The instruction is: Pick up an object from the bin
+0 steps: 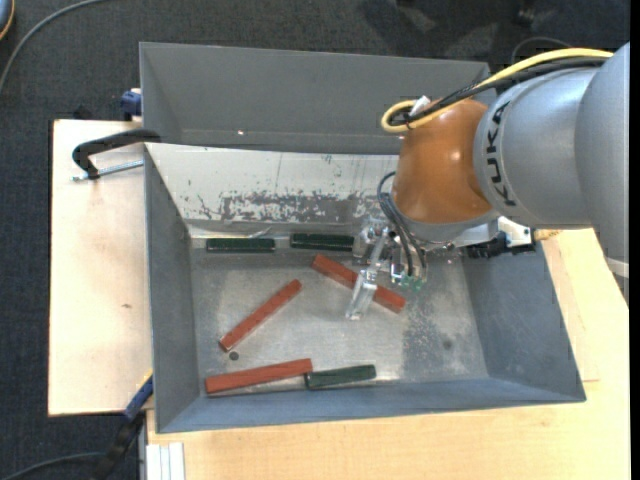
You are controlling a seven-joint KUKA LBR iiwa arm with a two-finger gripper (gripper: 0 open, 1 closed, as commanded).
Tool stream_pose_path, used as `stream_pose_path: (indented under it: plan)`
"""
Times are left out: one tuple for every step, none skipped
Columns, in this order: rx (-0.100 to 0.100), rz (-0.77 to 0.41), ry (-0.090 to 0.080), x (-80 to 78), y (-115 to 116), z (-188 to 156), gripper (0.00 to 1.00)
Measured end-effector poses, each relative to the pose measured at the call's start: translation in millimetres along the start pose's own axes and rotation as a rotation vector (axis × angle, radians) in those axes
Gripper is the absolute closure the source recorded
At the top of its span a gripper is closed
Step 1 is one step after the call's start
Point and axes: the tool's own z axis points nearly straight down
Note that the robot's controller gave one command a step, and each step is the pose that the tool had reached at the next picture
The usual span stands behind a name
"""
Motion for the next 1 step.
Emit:
stream_pose_path:
  plan:
    - [0.001, 0.158, 0.005, 2.1, -6.2, 1.0, 0.00]
